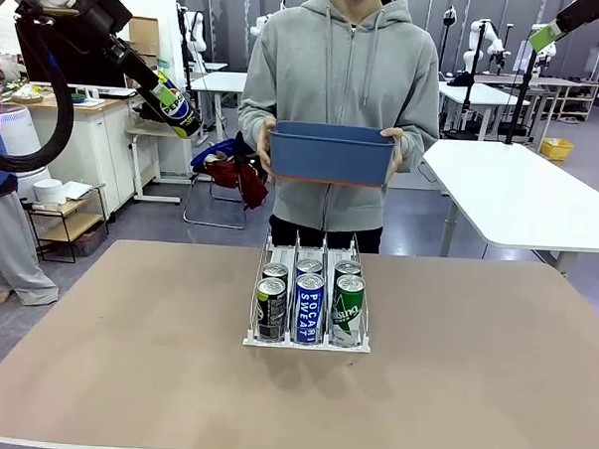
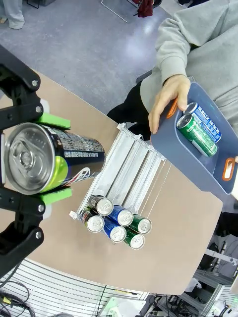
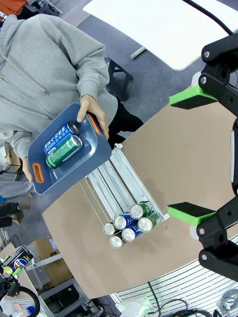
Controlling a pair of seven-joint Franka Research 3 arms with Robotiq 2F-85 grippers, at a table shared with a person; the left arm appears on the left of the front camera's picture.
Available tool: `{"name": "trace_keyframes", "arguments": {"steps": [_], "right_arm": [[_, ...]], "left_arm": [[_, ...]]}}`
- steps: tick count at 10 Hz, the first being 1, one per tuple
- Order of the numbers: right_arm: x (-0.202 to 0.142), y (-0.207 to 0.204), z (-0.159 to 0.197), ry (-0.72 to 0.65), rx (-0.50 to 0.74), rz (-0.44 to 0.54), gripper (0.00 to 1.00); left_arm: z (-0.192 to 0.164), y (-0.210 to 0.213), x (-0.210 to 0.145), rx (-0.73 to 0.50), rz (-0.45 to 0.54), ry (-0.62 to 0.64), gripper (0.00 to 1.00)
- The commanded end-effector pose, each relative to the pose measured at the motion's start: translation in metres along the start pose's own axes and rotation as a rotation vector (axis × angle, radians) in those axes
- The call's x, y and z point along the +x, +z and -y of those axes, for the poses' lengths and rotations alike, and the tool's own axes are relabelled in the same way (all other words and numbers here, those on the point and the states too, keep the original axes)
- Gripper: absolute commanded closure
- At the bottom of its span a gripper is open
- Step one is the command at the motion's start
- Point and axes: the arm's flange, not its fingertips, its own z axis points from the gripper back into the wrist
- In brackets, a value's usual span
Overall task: Fill the beverage cans into the dispenser.
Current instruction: Place the picked Pepsi coke in the line of the Automatic Can Dispenser with the same cans.
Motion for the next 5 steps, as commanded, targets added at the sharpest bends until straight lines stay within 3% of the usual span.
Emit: {"name": "trace_keyframes", "arguments": {"steps": [1,4,5], "right_arm": [[-0.0003,0.0002,-0.0003,-0.001,0.000,0.001,0.00],[-0.0003,0.0002,-0.0003,-0.001,0.000,0.001,0.00],[-0.0003,0.0002,-0.0003,-0.001,0.000,0.001,0.00]], "left_arm": [[-0.0006,0.0014,-0.0007,0.008,-0.002,-0.003,1.00],[-0.0006,0.0014,-0.0007,0.008,-0.002,-0.003,1.00],[0.0000,0.0000,0.0000,0.000,0.000,0.000,0.42]]}}
